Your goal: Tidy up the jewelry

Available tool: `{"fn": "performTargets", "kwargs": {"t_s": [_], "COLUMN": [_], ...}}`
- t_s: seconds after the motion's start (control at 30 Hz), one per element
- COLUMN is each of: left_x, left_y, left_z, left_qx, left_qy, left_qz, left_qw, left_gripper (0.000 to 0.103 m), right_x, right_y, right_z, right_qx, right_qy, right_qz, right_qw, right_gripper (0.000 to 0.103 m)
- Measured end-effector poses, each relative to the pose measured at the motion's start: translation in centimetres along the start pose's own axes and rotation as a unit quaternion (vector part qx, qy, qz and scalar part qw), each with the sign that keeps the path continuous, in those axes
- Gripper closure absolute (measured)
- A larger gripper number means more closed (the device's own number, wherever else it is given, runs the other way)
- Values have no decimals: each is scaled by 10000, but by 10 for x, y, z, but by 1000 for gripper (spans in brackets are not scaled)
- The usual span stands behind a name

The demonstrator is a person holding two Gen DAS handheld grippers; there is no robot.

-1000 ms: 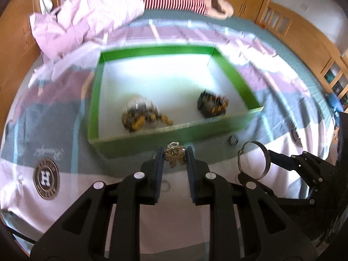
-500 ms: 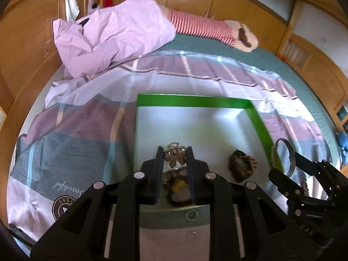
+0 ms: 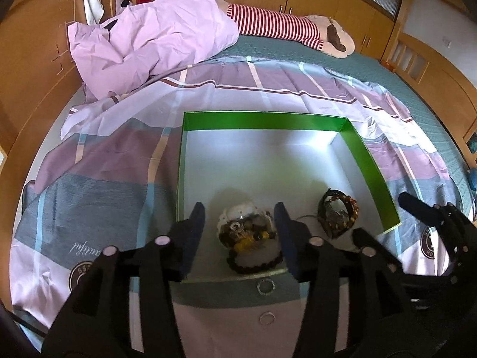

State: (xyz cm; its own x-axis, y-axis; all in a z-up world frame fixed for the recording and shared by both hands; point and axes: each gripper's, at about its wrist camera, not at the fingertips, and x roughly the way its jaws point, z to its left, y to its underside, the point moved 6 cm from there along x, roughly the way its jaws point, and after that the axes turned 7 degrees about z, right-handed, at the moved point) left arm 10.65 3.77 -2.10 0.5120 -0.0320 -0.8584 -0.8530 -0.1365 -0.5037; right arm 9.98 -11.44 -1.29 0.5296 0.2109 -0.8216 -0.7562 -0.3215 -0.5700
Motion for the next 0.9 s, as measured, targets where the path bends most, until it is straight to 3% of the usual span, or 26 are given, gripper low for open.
{"fn": "performTargets", "kwargs": {"t_s": [0.17,0.4,0.83,0.9], "left_x": [-14,-21,22,28], "left_y": [29,59,90,92], "left_z": [-5,-29,-30,-26], "left_qx": [74,579,608,541], "left_qy": [151,464,84,14], "left_qz": [168,336,1170,1293], "left_qw": [9997,9967,9912,9901], "left_gripper": [50,45,34,33], "right_x": [-20,0,50,56], "right_y": [31,85,100,104], "right_z": [-13,-25,-14,-11], "right_qx": [280,570,461,408], "right_qy": [-276,-316,27,94], "right_qz": [38,696,1204,1244], "right_qw": [9992,9954,9917,9914], "right_gripper": [27,27,27,36]}}
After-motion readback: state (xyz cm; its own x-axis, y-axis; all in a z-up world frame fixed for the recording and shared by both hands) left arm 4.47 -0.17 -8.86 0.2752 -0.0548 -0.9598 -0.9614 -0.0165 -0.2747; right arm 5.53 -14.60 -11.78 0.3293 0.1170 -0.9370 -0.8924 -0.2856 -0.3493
